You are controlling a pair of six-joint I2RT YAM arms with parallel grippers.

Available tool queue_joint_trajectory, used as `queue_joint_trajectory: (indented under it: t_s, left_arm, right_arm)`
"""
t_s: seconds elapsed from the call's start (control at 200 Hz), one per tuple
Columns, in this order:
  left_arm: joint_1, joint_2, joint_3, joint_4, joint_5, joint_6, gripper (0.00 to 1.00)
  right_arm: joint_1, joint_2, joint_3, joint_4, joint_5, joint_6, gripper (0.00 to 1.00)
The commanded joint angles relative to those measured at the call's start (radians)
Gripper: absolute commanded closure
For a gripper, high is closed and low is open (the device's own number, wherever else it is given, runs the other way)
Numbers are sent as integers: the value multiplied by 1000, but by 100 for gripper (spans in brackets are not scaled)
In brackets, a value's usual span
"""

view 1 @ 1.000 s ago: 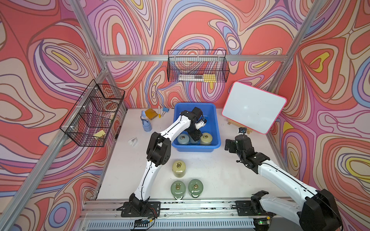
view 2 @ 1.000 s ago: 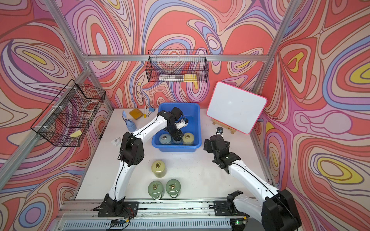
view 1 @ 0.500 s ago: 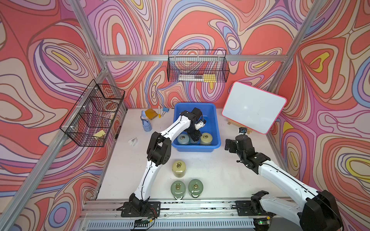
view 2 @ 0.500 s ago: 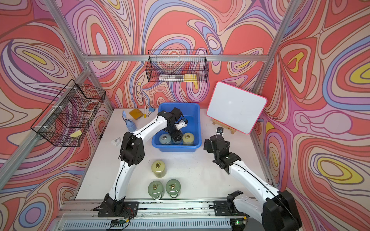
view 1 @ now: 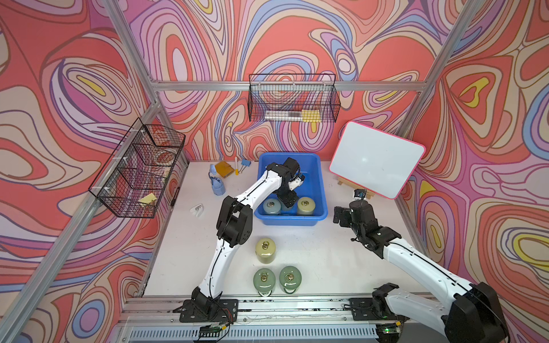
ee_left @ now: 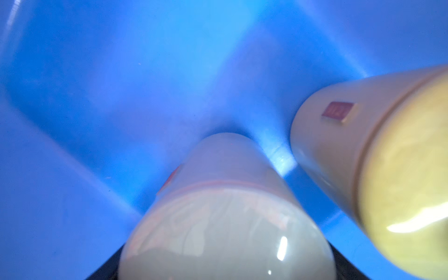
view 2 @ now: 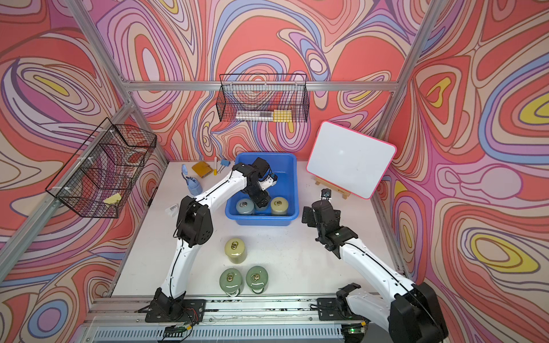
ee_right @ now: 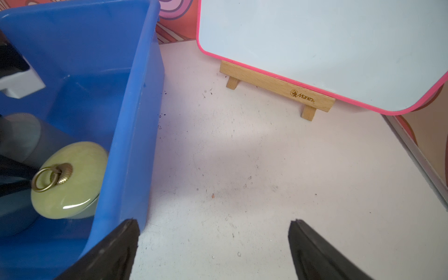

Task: Take the tea canister out of the basket
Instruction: Pick up the tea canister from the basket, then place the tea canister at the center of the board.

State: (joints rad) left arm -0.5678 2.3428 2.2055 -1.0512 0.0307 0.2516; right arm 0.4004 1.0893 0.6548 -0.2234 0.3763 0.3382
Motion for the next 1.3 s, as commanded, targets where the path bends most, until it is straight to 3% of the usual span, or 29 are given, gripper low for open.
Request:
queue_joint_trajectory:
  t_s: [0.0,0.431,0.836,1.297]
  left_arm:
    - [6,-101,64,-17,-20,-19,56]
    - [-1,-231,75,-95,17,-72,59]
    - [-82,-337,60,-187,-25,-126,60]
    - [-226,-540,-206,-116,-92,-234,60]
  right_arm:
    - [-4,-8,-11,13,-2,1,2]
    - [-4,-17,-13,9,1,1,2]
    - [-3,-22,-15,9,9,1,2]
    - [-4,-37,-19,6,27,2,2]
